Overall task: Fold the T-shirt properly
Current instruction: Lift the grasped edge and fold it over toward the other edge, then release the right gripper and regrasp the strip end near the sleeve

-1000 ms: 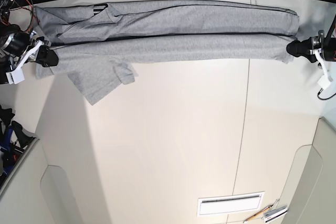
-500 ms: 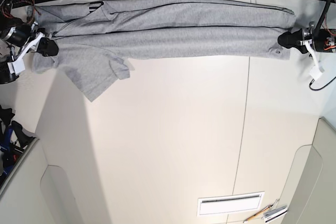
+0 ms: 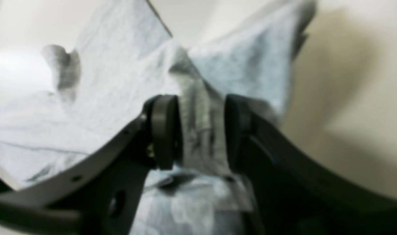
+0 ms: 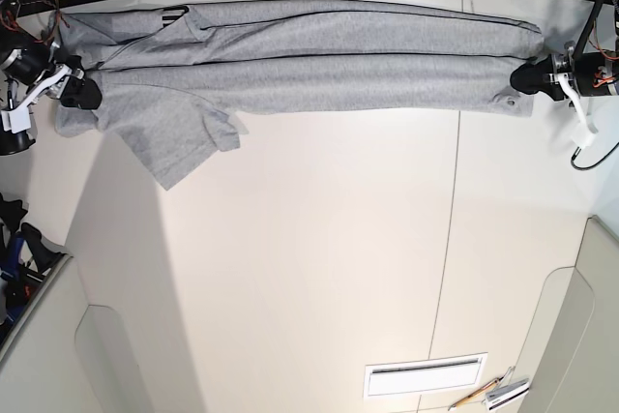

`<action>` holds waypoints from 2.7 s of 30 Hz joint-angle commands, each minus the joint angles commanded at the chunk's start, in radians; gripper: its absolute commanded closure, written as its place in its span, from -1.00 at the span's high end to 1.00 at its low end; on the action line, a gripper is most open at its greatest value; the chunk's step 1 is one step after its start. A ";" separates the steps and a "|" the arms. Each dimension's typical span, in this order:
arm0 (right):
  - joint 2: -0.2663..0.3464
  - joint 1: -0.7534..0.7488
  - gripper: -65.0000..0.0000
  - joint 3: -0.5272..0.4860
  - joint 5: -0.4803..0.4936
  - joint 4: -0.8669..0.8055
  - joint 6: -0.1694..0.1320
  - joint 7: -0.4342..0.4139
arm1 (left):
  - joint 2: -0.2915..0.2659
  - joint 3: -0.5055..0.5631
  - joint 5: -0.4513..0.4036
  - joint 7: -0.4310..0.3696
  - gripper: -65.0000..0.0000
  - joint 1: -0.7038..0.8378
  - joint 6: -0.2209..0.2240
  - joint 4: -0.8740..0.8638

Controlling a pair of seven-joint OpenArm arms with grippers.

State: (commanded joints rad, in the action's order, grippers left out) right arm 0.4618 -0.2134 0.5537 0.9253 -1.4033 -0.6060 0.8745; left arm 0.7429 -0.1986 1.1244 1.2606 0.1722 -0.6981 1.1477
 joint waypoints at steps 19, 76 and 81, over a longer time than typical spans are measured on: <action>-0.017 0.349 0.11 -0.216 -0.117 0.141 0.007 -0.076 | 0.000 0.000 0.002 0.000 -0.20 0.000 0.000 0.000; -0.059 -0.163 -1.00 -0.123 -0.034 -0.422 0.000 0.143 | 0.006 0.000 0.118 0.042 0.18 0.000 0.000 0.000; -0.060 -0.164 -0.48 -0.123 -0.058 -0.308 0.003 0.117 | 0.006 0.000 0.137 0.045 0.22 -0.001 0.000 0.000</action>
State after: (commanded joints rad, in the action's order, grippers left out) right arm 0.4015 -0.3775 0.4305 0.8677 -1.7111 -0.6025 0.9913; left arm 0.7490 -0.1986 1.2610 1.3060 0.1715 -0.6981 1.1481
